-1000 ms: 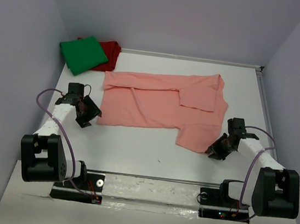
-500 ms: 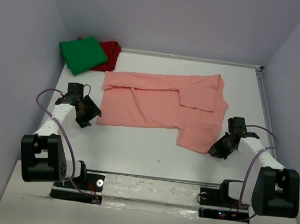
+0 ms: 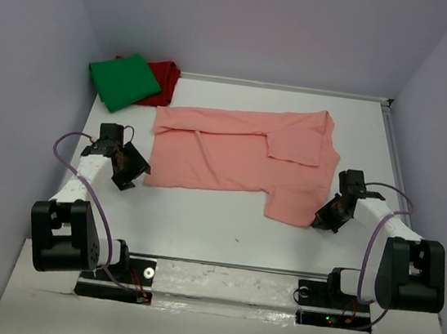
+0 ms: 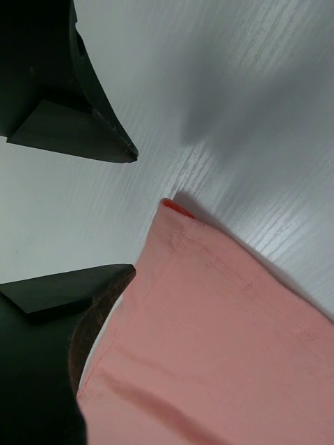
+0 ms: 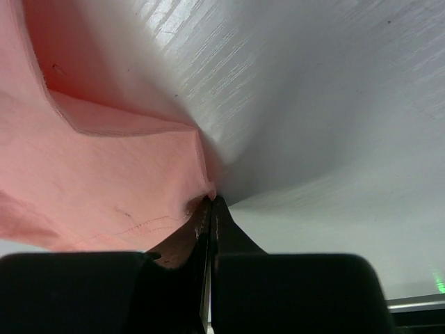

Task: Fold and stack the t-shirts
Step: Grap the side of the flattened tshirt closest away from the robot with both arms

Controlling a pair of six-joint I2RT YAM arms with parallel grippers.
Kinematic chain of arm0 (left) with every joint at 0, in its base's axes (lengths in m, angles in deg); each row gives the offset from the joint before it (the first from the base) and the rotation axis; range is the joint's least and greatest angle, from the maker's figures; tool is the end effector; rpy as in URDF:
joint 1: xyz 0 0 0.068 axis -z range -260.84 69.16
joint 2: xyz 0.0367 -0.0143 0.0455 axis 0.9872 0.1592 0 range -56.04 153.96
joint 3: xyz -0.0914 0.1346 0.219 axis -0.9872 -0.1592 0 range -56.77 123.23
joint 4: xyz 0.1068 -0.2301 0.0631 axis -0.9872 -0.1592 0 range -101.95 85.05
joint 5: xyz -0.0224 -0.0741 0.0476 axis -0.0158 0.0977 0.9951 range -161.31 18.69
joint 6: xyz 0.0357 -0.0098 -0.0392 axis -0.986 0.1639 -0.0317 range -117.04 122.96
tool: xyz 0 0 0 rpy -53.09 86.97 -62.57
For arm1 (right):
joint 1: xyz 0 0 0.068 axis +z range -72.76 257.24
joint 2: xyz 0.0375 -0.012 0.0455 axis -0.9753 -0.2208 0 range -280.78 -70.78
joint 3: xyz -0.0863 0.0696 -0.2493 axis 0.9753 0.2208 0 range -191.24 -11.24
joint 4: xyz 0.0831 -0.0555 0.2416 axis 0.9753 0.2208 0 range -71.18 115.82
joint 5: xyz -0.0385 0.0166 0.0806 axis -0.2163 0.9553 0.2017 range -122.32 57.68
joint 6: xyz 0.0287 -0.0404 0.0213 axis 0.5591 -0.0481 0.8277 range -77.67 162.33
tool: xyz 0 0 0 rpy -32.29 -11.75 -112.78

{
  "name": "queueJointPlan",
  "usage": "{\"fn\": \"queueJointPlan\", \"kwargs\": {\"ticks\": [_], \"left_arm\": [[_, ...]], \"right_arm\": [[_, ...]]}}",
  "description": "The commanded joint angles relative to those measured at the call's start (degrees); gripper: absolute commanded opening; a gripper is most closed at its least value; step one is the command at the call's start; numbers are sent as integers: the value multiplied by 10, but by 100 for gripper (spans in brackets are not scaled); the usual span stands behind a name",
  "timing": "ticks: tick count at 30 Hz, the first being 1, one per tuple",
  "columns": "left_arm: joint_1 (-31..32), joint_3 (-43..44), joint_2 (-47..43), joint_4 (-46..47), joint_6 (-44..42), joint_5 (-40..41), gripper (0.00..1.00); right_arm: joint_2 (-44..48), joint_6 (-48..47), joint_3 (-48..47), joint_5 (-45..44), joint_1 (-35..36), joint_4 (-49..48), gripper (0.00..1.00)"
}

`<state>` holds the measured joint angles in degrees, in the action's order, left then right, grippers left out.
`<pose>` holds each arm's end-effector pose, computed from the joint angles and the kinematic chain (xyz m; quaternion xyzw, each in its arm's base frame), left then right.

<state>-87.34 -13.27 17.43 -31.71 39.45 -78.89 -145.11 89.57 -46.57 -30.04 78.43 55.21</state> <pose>0.2459 0.0233 0.2049 -0.3327 0.8965 -0.1350 0.2596 0.2044 0.0057 0.1541 0.3856 0.9137 0.0702 0.1079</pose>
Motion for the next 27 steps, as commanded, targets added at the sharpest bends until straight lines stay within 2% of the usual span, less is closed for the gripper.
{"fn": "queueJointPlan", "kwargs": {"ticks": [1, 13, 27], "left_arm": [[-5, 4, -3, -2, -10, -10, 70], [-8, -39, 26, 34, 3, -56, 70], [-8, -36, 65, 77, 16, -48, 66]], "right_arm": [[-13, -3, -2, -27, -2, -23, 0], [4, -8, -28, -9, -2, 0, 0], [1, -14, -34, -3, -2, -7, 0]]}}
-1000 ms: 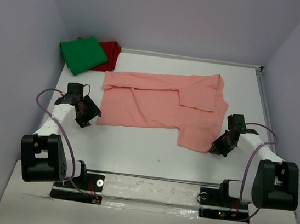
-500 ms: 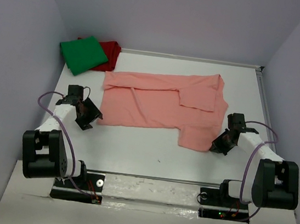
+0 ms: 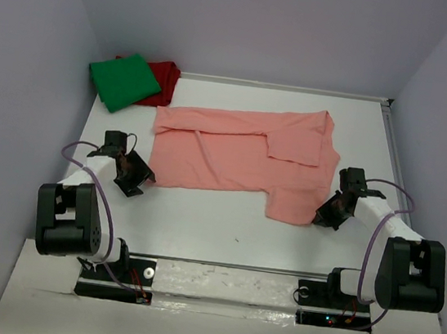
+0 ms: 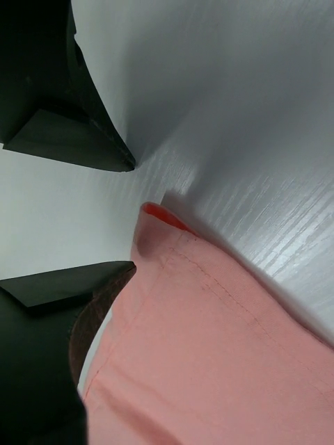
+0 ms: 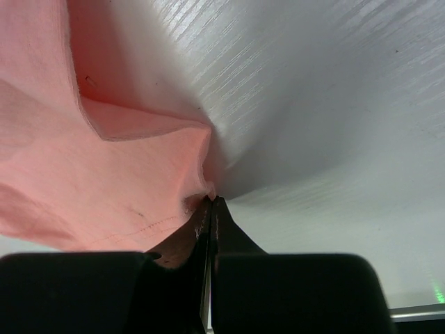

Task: Fold and stack the t-shirts
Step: Grap the side of the flattened tshirt closest away from the robot with both arms

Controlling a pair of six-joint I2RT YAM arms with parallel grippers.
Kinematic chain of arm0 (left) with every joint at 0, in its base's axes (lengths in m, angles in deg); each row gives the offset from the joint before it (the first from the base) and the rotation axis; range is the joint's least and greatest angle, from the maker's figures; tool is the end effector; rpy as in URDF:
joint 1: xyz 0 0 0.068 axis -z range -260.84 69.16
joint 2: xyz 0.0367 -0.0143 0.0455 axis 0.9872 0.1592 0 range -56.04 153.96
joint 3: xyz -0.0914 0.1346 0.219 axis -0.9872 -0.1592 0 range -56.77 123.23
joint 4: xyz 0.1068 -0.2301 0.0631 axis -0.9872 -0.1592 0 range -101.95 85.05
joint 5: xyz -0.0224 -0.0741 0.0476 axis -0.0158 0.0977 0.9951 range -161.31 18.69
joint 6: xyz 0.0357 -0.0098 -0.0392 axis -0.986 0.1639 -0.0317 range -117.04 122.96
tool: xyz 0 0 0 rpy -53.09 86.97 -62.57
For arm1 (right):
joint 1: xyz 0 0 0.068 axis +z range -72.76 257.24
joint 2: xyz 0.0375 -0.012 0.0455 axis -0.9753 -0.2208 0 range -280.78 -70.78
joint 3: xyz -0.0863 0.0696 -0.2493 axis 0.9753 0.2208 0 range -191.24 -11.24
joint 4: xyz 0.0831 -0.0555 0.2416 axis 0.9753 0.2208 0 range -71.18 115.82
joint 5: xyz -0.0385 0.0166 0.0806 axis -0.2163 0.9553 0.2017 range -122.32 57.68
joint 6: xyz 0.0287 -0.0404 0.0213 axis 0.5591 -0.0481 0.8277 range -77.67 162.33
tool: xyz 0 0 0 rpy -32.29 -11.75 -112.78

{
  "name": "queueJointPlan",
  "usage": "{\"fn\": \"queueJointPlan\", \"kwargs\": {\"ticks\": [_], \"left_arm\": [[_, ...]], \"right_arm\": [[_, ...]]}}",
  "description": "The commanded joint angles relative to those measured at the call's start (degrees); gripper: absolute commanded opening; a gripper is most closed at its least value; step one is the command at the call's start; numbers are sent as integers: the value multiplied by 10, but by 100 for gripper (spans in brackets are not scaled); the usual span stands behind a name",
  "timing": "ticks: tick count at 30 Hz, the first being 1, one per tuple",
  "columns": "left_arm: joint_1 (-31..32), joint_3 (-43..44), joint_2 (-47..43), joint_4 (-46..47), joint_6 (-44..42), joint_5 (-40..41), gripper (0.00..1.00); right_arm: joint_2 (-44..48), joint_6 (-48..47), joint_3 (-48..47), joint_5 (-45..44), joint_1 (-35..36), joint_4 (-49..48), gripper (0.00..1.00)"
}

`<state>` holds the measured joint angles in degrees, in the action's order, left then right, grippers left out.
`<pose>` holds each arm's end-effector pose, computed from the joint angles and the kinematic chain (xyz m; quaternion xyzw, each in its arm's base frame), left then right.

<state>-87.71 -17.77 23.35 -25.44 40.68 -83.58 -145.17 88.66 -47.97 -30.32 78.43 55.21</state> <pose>0.2488 0.0224 0.1650 -0.3402 0.9006 -0.1662 0.2135 0.2096 0.0056 0.1602 0.3778 0.9153 0.0718 0.1201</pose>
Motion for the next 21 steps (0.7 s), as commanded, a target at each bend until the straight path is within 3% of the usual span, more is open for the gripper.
{"fn": "queueJointPlan", "kwargs": {"ticks": [1, 8, 13, 16, 19, 21], "left_arm": [[-4, 9, 8, 17, 3, -1, 66], [-4, 14, 25, 30, 6, -2, 63], [-4, 16, 34, 37, 7, -6, 46], [-4, 14, 40, 41, 6, -7, 43], [-4, 13, 40, 45, 6, -9, 30], [-5, 12, 43, 45, 6, -10, 27]], "right_arm": [[0, -4, -20, 0, -2, -7, 0], [0, -7, -21, 5, -2, -8, 0], [-2, -9, -23, 7, -2, -8, 0], [-3, -10, -26, 10, -2, -8, 0], [0, -10, -27, 10, -2, -8, 0], [0, -11, -27, 12, -2, -8, 0]]}}
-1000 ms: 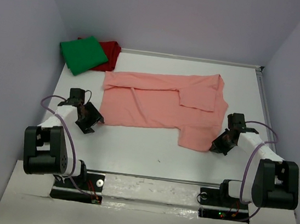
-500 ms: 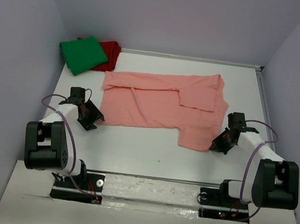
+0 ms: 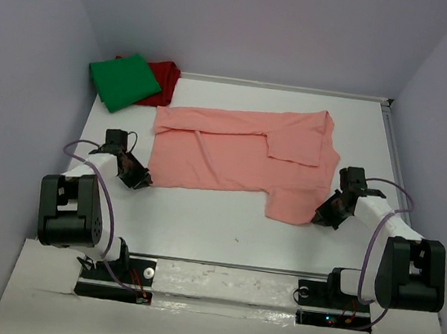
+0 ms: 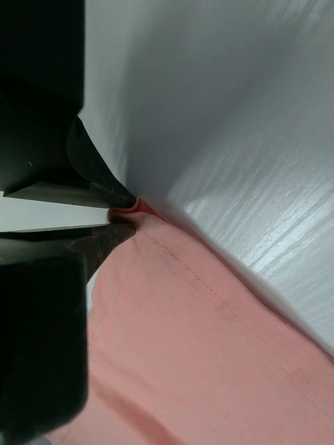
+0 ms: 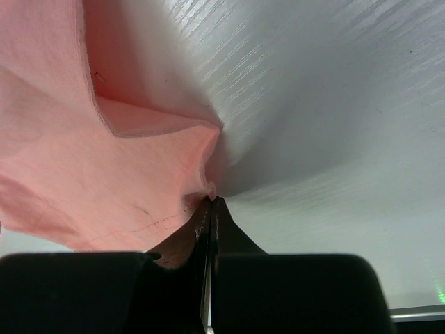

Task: Fold and stack the t-shirts
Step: Grap the side of the flattened tshirt closest away from the robot with both arms

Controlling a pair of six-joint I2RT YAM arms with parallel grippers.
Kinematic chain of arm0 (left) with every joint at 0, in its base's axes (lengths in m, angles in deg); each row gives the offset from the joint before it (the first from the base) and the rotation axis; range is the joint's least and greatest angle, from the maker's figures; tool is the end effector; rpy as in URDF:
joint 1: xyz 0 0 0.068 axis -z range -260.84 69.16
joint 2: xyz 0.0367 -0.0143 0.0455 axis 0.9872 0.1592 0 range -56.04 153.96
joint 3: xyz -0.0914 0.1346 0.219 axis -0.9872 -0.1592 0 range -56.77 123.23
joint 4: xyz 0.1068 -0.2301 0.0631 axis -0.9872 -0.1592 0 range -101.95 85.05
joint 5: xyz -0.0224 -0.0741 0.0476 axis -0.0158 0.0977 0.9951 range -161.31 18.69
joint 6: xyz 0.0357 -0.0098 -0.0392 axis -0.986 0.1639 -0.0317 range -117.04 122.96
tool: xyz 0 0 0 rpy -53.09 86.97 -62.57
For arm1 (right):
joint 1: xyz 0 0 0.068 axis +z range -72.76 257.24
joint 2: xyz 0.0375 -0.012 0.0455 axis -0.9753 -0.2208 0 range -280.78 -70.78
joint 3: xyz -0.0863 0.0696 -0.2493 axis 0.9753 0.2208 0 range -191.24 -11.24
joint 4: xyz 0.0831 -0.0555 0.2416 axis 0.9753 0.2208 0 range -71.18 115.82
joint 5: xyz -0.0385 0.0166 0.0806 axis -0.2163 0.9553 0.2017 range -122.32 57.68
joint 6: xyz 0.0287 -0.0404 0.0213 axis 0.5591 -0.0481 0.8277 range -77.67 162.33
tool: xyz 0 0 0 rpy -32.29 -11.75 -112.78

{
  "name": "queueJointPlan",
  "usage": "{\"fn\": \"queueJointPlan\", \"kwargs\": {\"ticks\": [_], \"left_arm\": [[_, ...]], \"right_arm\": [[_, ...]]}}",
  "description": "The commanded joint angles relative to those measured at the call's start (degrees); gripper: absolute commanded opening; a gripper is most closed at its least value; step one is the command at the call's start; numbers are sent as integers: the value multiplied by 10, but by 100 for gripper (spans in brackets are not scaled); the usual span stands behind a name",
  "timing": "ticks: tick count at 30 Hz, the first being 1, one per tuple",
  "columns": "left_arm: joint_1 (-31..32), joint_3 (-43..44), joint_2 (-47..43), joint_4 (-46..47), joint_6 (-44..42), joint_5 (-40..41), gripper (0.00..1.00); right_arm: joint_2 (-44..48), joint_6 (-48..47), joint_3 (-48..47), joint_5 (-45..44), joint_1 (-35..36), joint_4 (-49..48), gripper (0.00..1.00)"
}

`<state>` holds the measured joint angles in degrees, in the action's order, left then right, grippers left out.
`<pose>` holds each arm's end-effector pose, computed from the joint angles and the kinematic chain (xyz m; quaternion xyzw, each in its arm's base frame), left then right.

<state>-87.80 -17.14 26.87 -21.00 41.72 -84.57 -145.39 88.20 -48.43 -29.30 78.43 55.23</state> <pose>0.2613 0.0237 0.1578 -0.3440 0.8946 -0.1790 0.2222 0.2113 0.0063 0.1616 0.3728 0.9168 0.0801 0.1186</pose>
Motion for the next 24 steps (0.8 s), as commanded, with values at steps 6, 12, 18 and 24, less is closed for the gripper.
{"fn": "queueJointPlan", "kwargs": {"ticks": [6, 12, 18, 24], "left_arm": [[-3, 6, 13, 1, -6, -5, 0], [-3, 16, 8, -17, -7, -16, 0], [-3, 35, -22, -49, -8, -14, 0], [-3, 62, -24, -74, -17, -1, 0]], "right_arm": [[10, -6, -25, 11, -2, -3, 0], [42, -10, -48, 22, -2, 44, 0], [81, -24, -114, -4, -2, 96, 0], [50, -36, -197, -9, -2, 117, 0]]}}
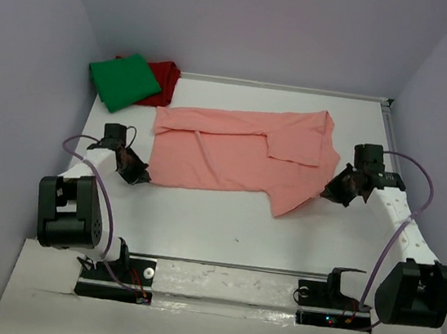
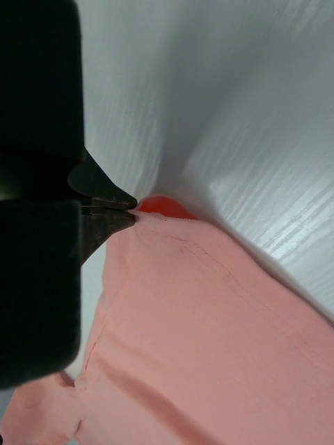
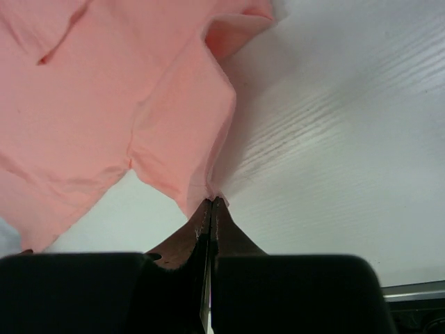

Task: Fold and stack the t-shirts
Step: Grap the side of the flattened tshirt closest away from the robot with both arms

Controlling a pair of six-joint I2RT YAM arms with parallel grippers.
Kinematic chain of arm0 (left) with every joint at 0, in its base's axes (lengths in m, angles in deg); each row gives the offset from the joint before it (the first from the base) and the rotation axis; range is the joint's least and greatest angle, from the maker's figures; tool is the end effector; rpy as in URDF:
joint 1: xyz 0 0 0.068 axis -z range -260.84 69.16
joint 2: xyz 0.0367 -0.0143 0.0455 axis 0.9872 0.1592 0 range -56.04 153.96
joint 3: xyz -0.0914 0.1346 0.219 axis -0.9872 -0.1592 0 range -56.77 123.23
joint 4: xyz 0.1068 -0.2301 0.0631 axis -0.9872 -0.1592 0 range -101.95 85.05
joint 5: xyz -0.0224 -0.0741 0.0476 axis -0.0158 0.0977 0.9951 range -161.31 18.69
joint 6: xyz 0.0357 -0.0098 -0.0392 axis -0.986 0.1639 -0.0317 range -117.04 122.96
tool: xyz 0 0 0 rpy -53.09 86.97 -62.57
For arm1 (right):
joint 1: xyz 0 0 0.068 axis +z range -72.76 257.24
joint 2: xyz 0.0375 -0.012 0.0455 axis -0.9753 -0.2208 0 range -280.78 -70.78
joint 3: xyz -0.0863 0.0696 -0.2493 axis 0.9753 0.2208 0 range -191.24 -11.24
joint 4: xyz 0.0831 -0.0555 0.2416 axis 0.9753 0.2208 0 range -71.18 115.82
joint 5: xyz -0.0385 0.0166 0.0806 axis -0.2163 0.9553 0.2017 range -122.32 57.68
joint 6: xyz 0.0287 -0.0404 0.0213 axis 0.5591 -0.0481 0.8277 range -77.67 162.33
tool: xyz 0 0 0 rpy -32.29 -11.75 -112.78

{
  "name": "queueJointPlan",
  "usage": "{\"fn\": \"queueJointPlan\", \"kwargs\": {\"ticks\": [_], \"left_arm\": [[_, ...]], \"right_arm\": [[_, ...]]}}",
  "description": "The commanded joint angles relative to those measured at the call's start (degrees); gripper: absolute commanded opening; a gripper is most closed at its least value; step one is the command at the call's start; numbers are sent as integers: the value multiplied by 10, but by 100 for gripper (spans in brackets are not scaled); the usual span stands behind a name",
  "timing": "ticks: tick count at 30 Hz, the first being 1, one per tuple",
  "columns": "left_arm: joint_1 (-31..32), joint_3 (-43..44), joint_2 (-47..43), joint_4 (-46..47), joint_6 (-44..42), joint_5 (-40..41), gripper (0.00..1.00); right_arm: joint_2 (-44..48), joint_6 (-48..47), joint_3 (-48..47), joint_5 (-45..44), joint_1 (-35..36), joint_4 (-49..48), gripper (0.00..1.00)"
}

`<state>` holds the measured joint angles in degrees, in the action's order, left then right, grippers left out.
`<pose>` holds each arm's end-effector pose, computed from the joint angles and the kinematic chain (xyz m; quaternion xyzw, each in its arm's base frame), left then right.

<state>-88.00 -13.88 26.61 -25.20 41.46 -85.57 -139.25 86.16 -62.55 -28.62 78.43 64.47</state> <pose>0.2661 0.0246 0.1709 -0.3423 0.8958 -0.1847 0.2148 0.2248 0.0070 0.2467 0.3461 0.9077 0.1190 0.2051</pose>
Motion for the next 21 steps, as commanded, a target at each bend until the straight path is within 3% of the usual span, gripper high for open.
{"fn": "queueJointPlan", "kwargs": {"ticks": [1, 21], "left_arm": [[-1, 34, -21, -36, -14, 10, 0], [-36, 152, 14, -74, -31, 26, 0]], "right_arm": [[-17, -16, -66, -17, -2, 24, 0], [-178, -52, -298, -34, -2, 21, 0]]}}
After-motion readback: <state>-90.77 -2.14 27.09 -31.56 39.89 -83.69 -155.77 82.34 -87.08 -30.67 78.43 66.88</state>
